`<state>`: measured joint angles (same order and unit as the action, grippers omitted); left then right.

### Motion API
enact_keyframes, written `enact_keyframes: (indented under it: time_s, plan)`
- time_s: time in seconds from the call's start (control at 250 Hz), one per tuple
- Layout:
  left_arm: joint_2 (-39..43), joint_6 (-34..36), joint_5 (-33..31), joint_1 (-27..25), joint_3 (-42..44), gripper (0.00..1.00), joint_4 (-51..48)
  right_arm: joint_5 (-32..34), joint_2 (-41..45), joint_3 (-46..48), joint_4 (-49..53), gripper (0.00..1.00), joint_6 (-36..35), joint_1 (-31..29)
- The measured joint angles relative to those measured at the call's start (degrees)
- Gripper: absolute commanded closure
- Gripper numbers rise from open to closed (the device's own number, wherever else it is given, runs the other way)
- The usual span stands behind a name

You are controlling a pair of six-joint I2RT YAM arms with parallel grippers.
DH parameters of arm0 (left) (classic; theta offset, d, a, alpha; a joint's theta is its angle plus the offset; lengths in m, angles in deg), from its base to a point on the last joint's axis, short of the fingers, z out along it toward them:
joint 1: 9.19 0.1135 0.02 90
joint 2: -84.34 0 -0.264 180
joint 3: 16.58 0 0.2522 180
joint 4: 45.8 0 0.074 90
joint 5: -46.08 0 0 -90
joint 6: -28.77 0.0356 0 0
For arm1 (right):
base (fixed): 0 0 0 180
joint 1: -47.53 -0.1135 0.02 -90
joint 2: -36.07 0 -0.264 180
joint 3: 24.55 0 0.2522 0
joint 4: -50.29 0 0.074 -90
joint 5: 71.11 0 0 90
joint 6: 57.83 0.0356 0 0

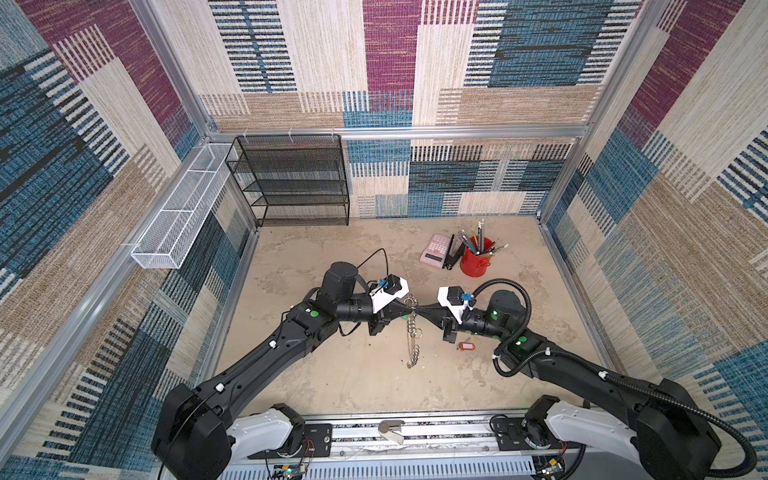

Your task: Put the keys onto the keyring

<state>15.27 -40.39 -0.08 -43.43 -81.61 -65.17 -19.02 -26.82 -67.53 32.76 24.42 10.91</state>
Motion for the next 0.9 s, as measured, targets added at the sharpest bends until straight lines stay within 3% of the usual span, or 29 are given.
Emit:
enact_keyframes:
  time_s: [0.1, 0.308, 0.464, 0.628, 0.776, 0.9]
  plan:
    - [0.1, -0.3, 0.0, 0.0, 0.0, 1.0, 0.0, 0.0, 0.0, 0.0, -0.2, 1.0, 0.2, 0.0]
    - [1.0, -2.7, -0.3, 0.0, 1.2, 1.0, 1.5, -0.6, 0.4, 0.2, -1.1, 0.69, 1.6, -0.1]
    - [1.9, -3.8, -1.5, 0.0, 2.0, 1.0, 2.5, -0.6, 1.7, 0.8, -2.1, 0.57, 3.0, 0.0]
    - [3.5, -5.8, -1.9, 0.0, 3.8, 1.0, 4.6, -1.5, 3.0, 1.6, -3.1, 0.55, 5.0, 1.0]
    - [5.0, -9.2, -2.0, 0.0, 6.1, 1.0, 8.8, -3.7, 3.0, 2.4, -4.1, 0.61, 8.2, 3.1]
    - [6.0, -13.4, -1.9, 0.0, 8.8, 1.0, 14.3, -6.1, 2.4, 2.4, -6.2, 0.71, 11.4, 4.9]
